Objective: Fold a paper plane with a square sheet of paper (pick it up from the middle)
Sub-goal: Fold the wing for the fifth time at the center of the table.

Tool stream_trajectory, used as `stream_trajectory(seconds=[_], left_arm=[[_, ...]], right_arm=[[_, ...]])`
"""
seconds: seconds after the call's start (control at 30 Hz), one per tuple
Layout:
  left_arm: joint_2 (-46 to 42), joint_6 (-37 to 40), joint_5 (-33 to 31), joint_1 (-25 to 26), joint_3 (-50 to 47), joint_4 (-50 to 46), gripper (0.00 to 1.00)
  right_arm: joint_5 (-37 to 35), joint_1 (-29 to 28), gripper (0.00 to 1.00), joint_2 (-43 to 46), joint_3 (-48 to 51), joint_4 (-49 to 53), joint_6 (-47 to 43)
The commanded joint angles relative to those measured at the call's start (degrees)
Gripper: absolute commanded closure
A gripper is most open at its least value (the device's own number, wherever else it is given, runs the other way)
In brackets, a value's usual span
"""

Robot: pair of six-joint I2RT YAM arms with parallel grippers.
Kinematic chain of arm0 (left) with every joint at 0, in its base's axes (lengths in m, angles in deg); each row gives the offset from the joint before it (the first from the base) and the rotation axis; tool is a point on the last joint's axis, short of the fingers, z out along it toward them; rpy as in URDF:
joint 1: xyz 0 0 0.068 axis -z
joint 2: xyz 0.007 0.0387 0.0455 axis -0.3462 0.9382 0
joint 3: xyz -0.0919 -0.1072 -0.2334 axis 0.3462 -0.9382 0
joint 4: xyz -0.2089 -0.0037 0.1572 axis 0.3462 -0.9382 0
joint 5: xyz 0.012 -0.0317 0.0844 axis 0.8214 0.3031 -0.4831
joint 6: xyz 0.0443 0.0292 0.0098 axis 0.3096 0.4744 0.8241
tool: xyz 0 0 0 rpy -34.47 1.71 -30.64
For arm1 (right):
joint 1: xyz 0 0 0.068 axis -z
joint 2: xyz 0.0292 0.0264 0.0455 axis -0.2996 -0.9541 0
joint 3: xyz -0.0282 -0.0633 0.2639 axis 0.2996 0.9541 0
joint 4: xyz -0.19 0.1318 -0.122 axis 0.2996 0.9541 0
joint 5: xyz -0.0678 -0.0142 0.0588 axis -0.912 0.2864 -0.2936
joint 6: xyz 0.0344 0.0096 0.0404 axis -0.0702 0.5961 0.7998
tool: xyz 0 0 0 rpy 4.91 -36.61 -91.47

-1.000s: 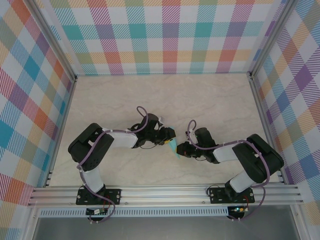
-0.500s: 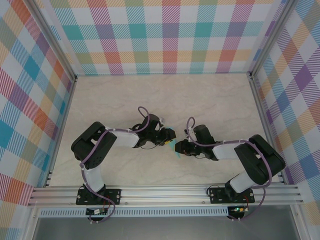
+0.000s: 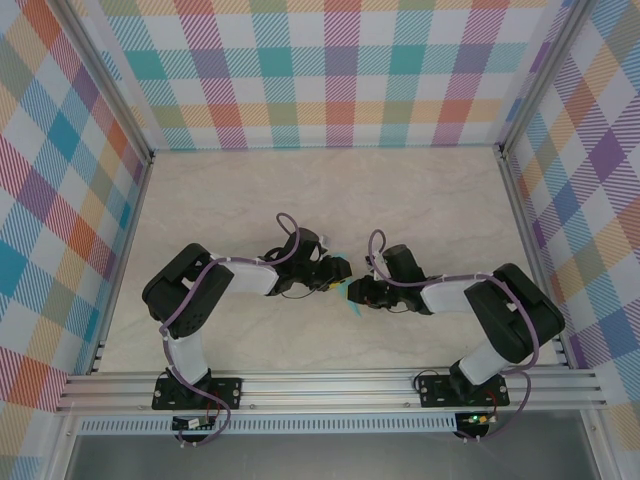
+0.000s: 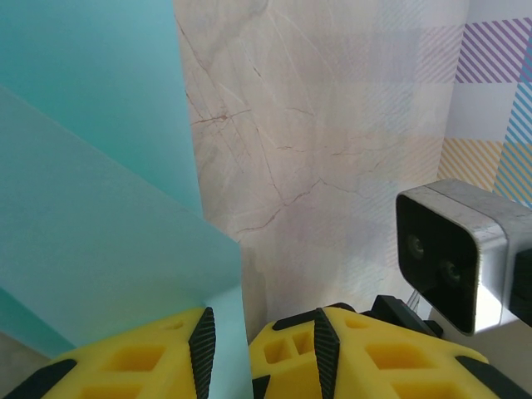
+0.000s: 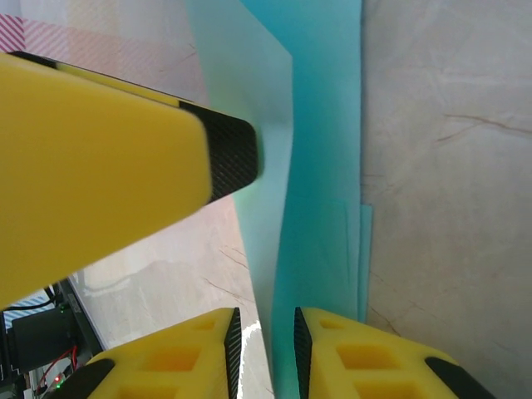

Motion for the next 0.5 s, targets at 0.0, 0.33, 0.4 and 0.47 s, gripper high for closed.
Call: stream_trajectory(seconds=[0.0, 0.33, 0.4, 0.47], left_arm=[[0.73, 0.76, 0.57, -0.39, 1.67, 0.12, 0.61], [-1.22, 2.3, 0.62, -0.48, 2.27, -1.51, 0.6], [-2.99, 3.14, -0.23, -0.65, 2.12, -3.14, 0.59], [-5.43, 4.19, -1.91, -0.98, 1.98, -5.47, 0.58]], right_arm=[[-0.36, 0.46, 0.75, -0.73, -1.39, 1.33, -2.01], [1.65, 0.53, 0.91, -2.39, -0.01, -4.39, 2.51], [2.63, 0.62, 0.92, -2.64, 0.28, -5.96, 4.03], [3.56, 0.84, 0.93, -2.89, 0.58, -7.58, 5.7]])
